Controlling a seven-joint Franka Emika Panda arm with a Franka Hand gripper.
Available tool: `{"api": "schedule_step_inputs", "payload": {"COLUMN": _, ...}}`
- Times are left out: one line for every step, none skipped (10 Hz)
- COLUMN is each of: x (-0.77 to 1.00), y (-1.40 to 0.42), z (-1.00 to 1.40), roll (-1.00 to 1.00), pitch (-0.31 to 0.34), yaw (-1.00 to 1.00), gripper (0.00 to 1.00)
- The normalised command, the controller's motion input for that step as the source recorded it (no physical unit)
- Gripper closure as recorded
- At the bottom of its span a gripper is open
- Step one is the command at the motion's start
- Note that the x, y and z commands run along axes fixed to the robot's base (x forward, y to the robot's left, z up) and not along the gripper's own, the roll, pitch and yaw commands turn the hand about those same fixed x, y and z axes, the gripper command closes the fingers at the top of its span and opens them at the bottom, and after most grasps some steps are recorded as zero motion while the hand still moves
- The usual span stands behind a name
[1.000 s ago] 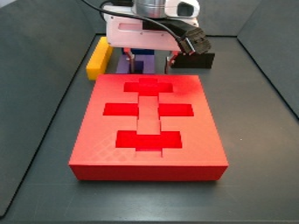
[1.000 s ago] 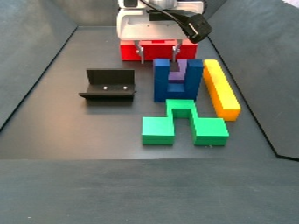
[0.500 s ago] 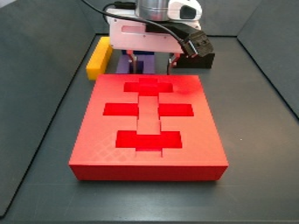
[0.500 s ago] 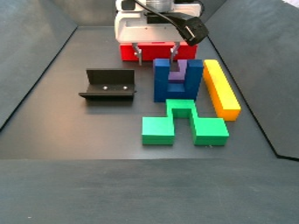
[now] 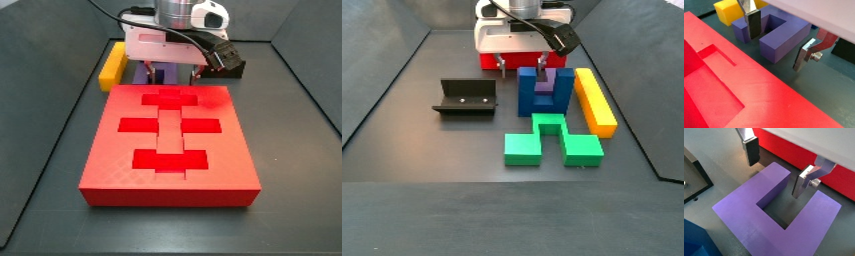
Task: Pick up the purple object. Move up. Place the purple object on the fixture. Regrasp the purple object. Move to above the board. Insert the purple object.
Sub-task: Pick up the purple object.
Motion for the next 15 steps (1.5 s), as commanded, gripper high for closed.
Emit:
{"api": "schedule_step_inputs", "payload": {"x": 0.00, "y": 0.03, "z": 0.00, "roll": 0.00, "pitch": 0.000, "yaw": 0.00, "gripper": 0.00}}
{"api": "schedule_step_inputs", "payload": {"x": 0.00, "y": 0.14, "z": 0.00, "roll": 0.00, "pitch": 0.000, "yaw": 0.00, "gripper": 0.00}}
{"api": "schedule_step_inputs", "payload": {"x": 0.00, "y": 0.00, "z": 0.00, "roll": 0.01, "pitch": 0.000, "yaw": 0.00, "gripper": 0.00}}
{"api": "schedule_step_inputs", "payload": {"x": 0.00, "y": -0.02, "z": 0.00, "roll": 0.04, "pitch": 0.000, "yaw": 0.00, "gripper": 0.00}}
{"api": "schedule_step_inputs", "payload": {"x": 0.00, "y": -0.03, "z": 0.00, "roll": 0.02, "pitch": 0.000, "yaw": 0.00, "gripper": 0.00}}
{"api": "schedule_step_inputs", "payload": {"x": 0.00, "y": -0.05, "z": 0.00, "roll": 0.02, "pitch": 0.000, "yaw": 0.00, "gripper": 0.00}}
{"api": "schedule_step_inputs", "payload": {"x": 0.00, "y": 0.00, "z": 0.00, "roll": 0.00, "pitch": 0.000, "yaw": 0.00, "gripper": 0.00}}
{"api": "schedule_step_inputs", "payload": {"x": 0.00, "y": 0.00, "z": 0.00, "roll": 0.00, "pitch": 0.000, "yaw": 0.00, "gripper": 1.00}}
{"api": "schedule_step_inputs", "payload": {"x": 0.00, "y": 0.00, "z": 0.00, "roll": 0.00, "pitch": 0.000, "yaw": 0.00, "gripper": 1.00}}
{"api": "schedule_step_inputs", "payload": {"x": 0.00, "y": 0.00, "z": 0.00, "roll": 0.00, "pitch": 0.000, "yaw": 0.00, "gripper": 1.00}}
{"api": "schedule_step_inputs", "payload": {"x": 0.00, "y": 0.00, "z": 0.00, "roll": 0.00, "pitch": 0.000, "yaw": 0.00, "gripper": 1.00}}
{"api": "schedule_step_inputs", "payload": {"x": 0.00, "y": 0.00, "z": 0.00, "roll": 0.00, "pitch": 0.000, "yaw": 0.00, "gripper": 1.00}}
{"api": "schedule_step_inputs", "payload": {"x": 0.00, "y": 0.00, "z": 0.00, "roll": 0.00, "pitch": 0.000, "yaw": 0.00, "gripper": 1.00}}
{"api": "schedule_step_inputs", "payload": {"x": 0.00, "y": 0.00, "z": 0.00, "roll": 0.00, "pitch": 0.000, "yaw": 0.00, "gripper": 1.00}}
{"api": "schedule_step_inputs", "payload": {"x": 0.00, "y": 0.00, "z": 0.00, "roll": 0.00, "pitch": 0.000, "yaw": 0.00, "gripper": 1.00}}
